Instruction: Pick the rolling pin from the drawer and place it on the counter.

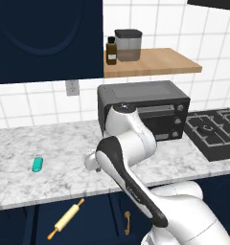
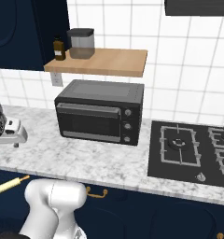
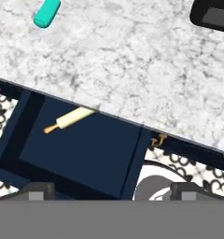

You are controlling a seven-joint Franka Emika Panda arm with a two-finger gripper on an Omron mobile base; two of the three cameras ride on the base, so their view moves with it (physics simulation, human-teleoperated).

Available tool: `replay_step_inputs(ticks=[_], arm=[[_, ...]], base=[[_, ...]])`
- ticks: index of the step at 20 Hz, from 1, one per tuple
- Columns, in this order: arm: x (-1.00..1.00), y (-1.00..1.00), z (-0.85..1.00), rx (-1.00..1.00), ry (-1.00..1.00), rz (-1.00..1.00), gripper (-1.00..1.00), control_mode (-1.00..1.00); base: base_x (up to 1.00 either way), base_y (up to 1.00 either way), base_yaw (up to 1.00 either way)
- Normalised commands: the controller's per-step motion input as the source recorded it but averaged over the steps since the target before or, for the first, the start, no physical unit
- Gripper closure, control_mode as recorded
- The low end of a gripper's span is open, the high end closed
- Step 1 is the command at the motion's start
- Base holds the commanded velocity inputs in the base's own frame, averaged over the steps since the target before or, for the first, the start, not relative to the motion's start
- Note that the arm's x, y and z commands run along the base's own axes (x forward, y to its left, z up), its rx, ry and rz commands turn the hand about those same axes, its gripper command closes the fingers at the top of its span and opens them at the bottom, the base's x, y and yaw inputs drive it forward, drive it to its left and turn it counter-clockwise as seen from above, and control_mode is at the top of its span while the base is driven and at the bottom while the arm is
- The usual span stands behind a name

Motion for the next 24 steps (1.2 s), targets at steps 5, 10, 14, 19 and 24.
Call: replay_step_inputs(ticks=[5, 10, 14, 19, 24], arm=[[-0.53, 0.68, -0.60, 0.00, 0.06, 0.07, -1.00, -1.00], [-0.43, 0.41, -0.64, 0.00, 0.08, 0.05, -1.00, -1.00], [-0.26, 0.36, -0.69, 0.00, 0.11, 0.02, -1.00, -1.00], [0.00, 0.26, -0.70, -0.01, 0.14, 0.00, -1.00, -1.00], [0.07, 0.30, -0.57, -0.06, 0.17, -0.08, -1.00, -1.00]], base=[[0.00, 0.00, 0.00], [0.00, 0.00, 0.00], [0.00, 0.00, 0.00], [0.00, 0.00, 0.00], [0.00, 0.00, 0.00]])
